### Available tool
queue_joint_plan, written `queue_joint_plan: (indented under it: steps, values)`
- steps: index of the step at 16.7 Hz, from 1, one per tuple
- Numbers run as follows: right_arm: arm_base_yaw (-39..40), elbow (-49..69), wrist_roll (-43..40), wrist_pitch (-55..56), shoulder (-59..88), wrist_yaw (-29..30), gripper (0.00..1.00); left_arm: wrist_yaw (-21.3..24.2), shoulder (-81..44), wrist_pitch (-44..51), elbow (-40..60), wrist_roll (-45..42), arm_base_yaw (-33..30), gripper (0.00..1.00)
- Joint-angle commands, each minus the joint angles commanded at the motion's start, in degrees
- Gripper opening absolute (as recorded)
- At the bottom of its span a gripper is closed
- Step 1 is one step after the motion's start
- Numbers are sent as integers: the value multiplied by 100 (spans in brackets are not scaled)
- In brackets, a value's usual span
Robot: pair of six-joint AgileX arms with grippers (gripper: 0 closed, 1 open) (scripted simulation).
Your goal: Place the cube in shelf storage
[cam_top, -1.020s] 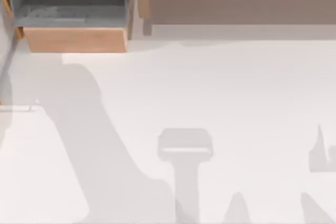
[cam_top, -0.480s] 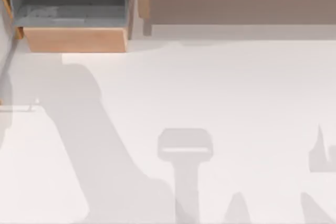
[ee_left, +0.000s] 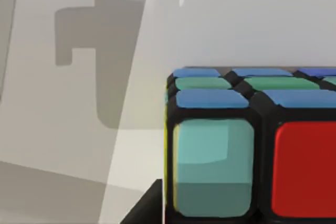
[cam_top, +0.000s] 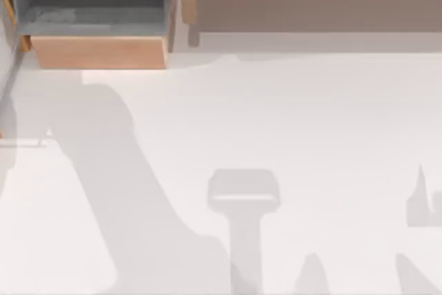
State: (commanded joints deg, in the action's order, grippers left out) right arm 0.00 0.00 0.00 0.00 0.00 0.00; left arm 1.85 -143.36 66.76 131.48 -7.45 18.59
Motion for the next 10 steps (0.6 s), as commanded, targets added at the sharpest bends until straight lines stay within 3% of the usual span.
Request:
queue_joint_plan:
  steps: [3, 10]
  values:
    - [0, 0, 0, 0, 0, 0, 100, -58, 30, -23, -39, 58, 11, 0]
    - [0, 0, 0, 0, 0, 0, 100, -859, 141, -193, -313, 1212, -147, 0]
